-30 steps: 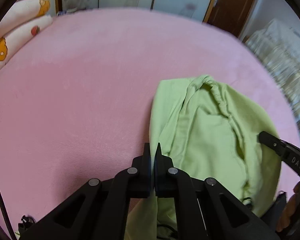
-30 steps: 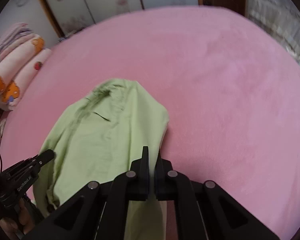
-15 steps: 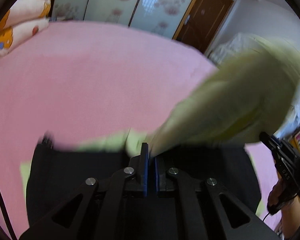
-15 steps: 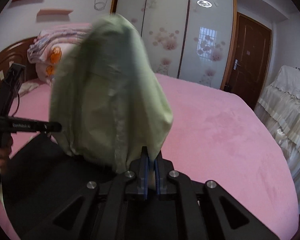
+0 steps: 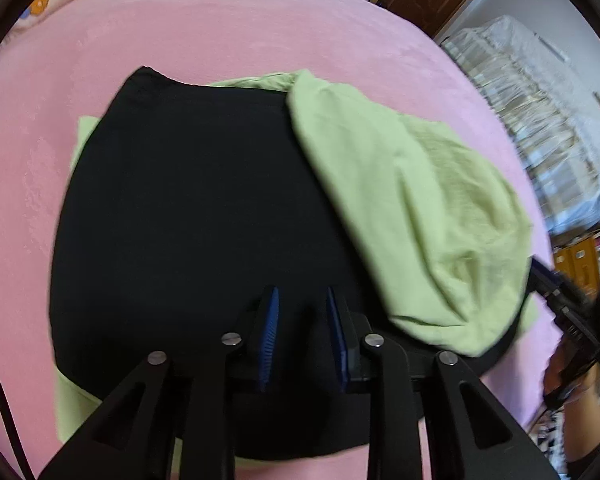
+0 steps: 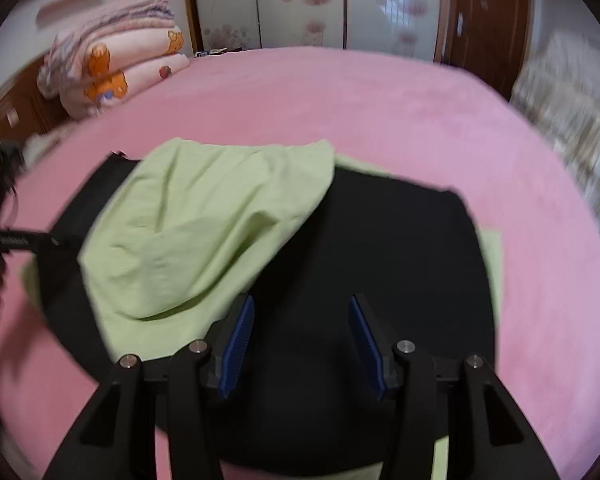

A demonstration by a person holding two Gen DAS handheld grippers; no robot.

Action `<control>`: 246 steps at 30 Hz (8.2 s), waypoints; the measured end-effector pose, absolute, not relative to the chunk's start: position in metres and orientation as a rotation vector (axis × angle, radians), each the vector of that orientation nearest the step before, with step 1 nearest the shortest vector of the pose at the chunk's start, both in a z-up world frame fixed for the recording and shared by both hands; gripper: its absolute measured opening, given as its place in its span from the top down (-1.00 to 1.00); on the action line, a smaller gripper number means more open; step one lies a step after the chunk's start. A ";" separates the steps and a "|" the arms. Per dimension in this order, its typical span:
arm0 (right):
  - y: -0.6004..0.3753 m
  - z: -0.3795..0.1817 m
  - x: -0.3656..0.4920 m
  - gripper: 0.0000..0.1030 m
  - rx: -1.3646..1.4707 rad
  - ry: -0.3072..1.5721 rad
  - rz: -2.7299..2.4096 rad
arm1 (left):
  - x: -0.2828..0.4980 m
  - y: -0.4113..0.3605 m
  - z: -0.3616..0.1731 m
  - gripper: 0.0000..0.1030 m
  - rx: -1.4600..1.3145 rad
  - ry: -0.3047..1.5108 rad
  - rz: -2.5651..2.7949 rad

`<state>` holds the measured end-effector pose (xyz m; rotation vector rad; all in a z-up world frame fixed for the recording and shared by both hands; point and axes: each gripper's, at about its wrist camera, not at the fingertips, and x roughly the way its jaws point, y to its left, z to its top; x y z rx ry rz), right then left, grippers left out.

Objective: Fold large clothes
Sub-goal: 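Lay the green hood over the black bundle with both tools, then smooth the green hood flat on the bundle and open both tools, then grasp the green-edged side of the bundle with both tools, then lift the bundle side with both tools and fold it over the hood, then press the folded green bundle flat with both tools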

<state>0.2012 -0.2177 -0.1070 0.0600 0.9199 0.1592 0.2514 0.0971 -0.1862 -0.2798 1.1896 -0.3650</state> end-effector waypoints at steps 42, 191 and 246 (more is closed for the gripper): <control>-0.210 -0.142 0.210 0.36 0.349 1.028 0.135 | 0.271 0.058 -0.188 0.10 -0.350 1.132 -0.319; -0.095 -0.104 0.197 0.00 0.015 0.737 -0.003 | 0.191 0.130 -0.219 -0.14 -0.620 0.828 0.024; -0.360 -0.123 0.078 0.41 0.474 0.876 -0.224 | 0.120 -0.187 -0.113 -0.60 0.042 0.865 -0.599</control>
